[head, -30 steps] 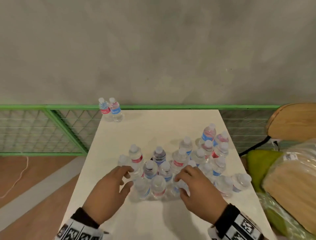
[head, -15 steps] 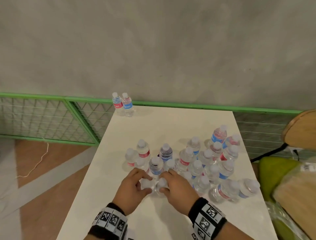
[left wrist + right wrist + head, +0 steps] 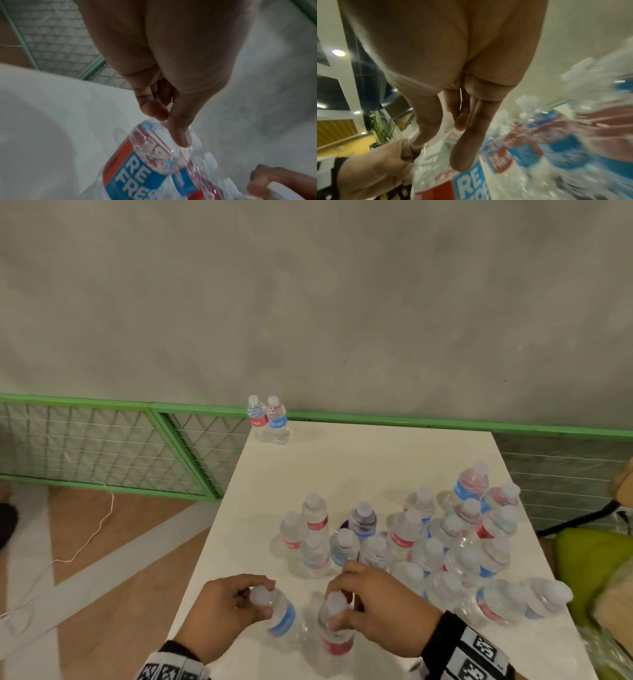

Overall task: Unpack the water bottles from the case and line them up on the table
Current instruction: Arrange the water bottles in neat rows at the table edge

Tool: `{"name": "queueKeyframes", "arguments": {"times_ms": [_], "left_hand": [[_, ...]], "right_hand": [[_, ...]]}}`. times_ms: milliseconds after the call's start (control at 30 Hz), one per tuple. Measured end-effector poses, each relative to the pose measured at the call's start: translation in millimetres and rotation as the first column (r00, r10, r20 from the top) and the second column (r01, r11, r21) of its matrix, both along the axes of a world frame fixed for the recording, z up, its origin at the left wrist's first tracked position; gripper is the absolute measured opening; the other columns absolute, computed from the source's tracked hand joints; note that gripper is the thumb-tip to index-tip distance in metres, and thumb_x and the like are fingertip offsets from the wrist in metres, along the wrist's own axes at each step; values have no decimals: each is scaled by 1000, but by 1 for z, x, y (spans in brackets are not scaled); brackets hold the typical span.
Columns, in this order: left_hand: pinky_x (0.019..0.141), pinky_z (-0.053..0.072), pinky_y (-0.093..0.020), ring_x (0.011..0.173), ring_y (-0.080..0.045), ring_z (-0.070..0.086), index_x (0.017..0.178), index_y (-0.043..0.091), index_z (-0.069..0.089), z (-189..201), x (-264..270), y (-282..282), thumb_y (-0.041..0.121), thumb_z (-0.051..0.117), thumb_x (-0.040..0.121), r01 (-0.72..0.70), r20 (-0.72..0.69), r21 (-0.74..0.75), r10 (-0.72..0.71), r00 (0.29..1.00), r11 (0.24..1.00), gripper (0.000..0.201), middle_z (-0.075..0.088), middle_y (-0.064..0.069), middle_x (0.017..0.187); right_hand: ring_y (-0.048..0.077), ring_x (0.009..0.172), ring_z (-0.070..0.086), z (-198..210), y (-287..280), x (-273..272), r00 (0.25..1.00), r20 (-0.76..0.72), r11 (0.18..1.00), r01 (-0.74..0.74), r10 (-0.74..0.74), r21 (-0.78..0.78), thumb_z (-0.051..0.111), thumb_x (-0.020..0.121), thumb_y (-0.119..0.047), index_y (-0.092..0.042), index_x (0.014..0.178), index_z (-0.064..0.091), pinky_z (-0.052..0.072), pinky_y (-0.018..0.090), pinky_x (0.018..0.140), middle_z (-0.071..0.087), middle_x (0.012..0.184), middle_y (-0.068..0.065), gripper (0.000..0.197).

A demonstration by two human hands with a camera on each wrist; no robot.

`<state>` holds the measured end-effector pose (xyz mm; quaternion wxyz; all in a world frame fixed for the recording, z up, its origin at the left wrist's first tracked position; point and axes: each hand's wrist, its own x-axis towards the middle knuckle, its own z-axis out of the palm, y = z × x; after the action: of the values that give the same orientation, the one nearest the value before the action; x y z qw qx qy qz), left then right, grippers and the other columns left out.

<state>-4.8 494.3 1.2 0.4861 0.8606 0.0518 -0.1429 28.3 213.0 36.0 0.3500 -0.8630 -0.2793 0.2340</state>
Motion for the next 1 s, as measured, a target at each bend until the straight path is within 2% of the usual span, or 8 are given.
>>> {"name": "queueKeyframes", "arguments": {"times_ms": [100, 267, 333, 467, 633, 800, 933, 1000], "left_hand": [[64, 46, -7, 65, -3, 61, 84, 42, 75, 20, 11, 48, 12, 88, 65, -4, 39, 115, -1, 999, 993, 37, 72, 22, 78], [64, 48, -10, 72, -1, 64, 83, 38, 71, 31, 51, 116, 14, 89, 63, -116, 177, 321, 61, 982, 940, 37, 71, 11, 79], [67, 51, -20, 74, -1, 64, 86, 29, 72, 39, 78, 131, 15, 85, 66, -118, 259, 368, 20, 966, 922, 27, 70, 11, 82], [74, 39, -8, 86, 4, 59, 93, 29, 71, 65, 142, 150, 10, 82, 73, -53, 339, 409, -98, 936, 911, 30, 63, 16, 102], [78, 40, -18, 83, -8, 56, 102, 25, 73, 73, 227, 134, 17, 84, 72, -42, 444, 380, -142, 885, 924, 33, 56, 9, 101], [75, 39, -23, 75, -15, 55, 99, 24, 73, 48, 291, 85, 19, 81, 73, -11, 368, 400, -150, 917, 917, 27, 53, 4, 96], [81, 43, -26, 93, -22, 62, 99, 28, 72, 10, 313, 49, 25, 77, 76, 51, 257, 474, -194, 947, 879, 24, 58, 1, 105], [83, 38, -24, 103, -23, 59, 105, 25, 71, -5, 318, 38, 25, 75, 79, 86, 214, 498, -218, 952, 863, 26, 58, -4, 112]], "right_hand": [[4, 84, 51, 22, 42, 12, 998, 40, 998, -53, 52, 21, 64, 85, -46, -33, 104, 62, 46, 26, 80, 48, 99, -14, 24], [3, 83, 54, 52, 105, 47, 992, 113, 983, 35, -56, 178, 71, 83, -36, -29, 108, 64, 46, 22, 80, 51, 98, -12, 27], [7, 80, 56, 69, 120, 74, 983, 148, 969, 75, -112, 234, 74, 81, -29, -25, 107, 65, 48, 25, 79, 52, 96, -8, 28], [10, 67, 61, 101, 126, 145, 952, 243, 958, 123, -188, 259, 75, 81, -21, -22, 104, 66, 54, 29, 71, 49, 91, -11, 25], [26, 65, 66, 107, 113, 237, 895, 347, 960, 255, -279, 112, 77, 81, -19, -13, 106, 66, 54, 33, 67, 51, 93, 0, 29], [25, 88, 58, 59, 96, 290, 894, 390, 919, 324, -220, -225, 74, 80, -24, -19, 110, 68, 47, 31, 85, 55, 100, 3, 31], [27, 104, 58, 19, 86, 298, 947, 281, 865, 265, -152, -425, 69, 82, -21, -21, 114, 69, 45, 31, 87, 61, 111, 8, 32], [27, 108, 56, 7, 83, 299, 958, 247, 841, 253, -147, -479, 66, 84, -25, -21, 118, 67, 44, 32, 88, 59, 114, 8, 34]]}}
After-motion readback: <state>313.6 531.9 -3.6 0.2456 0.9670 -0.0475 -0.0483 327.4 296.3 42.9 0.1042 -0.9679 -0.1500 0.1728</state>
